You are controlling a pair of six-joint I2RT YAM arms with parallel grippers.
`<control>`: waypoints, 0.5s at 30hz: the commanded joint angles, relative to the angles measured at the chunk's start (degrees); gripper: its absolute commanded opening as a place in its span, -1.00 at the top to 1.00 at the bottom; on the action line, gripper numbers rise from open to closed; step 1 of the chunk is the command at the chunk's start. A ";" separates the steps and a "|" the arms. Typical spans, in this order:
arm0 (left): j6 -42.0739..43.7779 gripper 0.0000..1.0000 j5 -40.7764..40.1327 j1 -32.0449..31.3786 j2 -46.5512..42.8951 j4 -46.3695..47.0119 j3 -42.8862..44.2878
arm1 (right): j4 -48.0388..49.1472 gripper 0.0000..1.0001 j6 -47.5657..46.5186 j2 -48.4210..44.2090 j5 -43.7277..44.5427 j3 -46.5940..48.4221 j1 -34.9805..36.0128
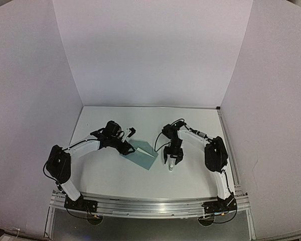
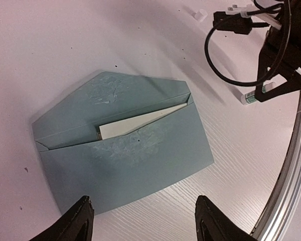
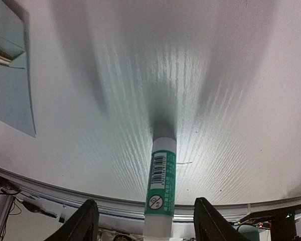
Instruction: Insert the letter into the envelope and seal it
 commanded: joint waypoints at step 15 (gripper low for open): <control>51.38 -0.54 1.47 5.72 -4.56 -0.99 -11.74 | 13.35 -0.31 -10.70 4.50 1.36 23.35 -0.91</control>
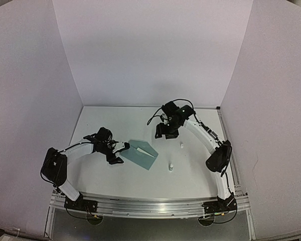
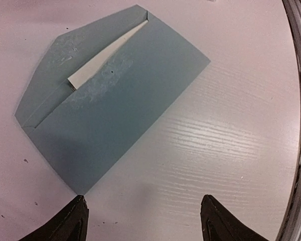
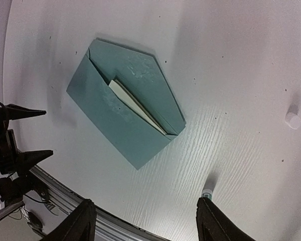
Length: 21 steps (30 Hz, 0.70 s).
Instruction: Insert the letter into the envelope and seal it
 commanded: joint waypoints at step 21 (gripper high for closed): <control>28.11 -0.49 -6.55 -0.14 9.03 16.81 -5.55 | 32.15 -0.22 5.16 23.33 -22.08 -4.27 -4.48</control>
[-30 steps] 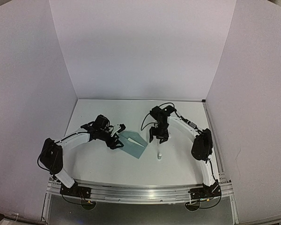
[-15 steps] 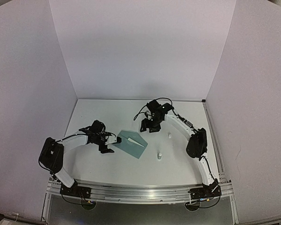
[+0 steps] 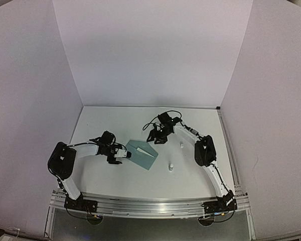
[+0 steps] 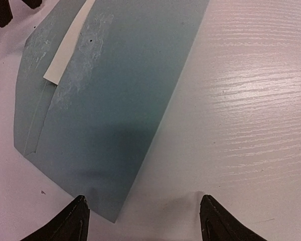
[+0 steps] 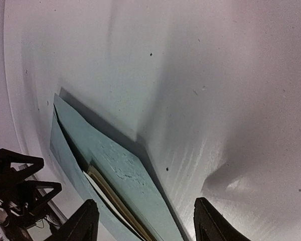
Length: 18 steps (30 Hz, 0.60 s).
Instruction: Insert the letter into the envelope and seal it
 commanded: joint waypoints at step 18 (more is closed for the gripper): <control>2.98 -0.24 3.21 -1.46 2.77 12.97 -6.29 | 12.51 -0.15 5.70 2.17 -14.40 -6.13 0.03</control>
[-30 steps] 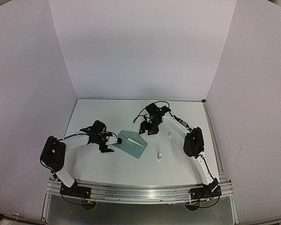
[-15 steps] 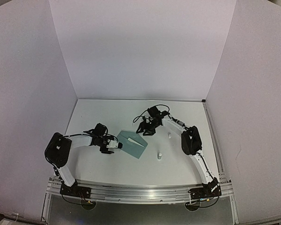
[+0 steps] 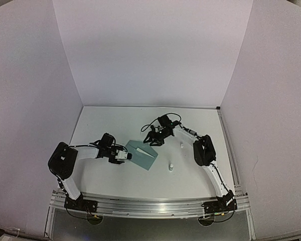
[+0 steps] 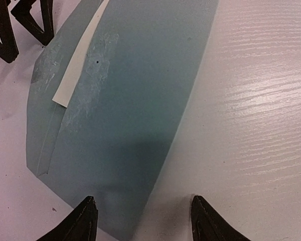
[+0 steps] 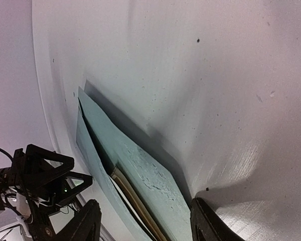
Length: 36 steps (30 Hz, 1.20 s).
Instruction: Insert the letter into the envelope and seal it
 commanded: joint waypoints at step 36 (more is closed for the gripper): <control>12.15 0.07 -1.82 -1.76 3.58 -2.75 -3.68 | 10.60 -0.16 -1.70 -9.96 11.75 -13.33 0.43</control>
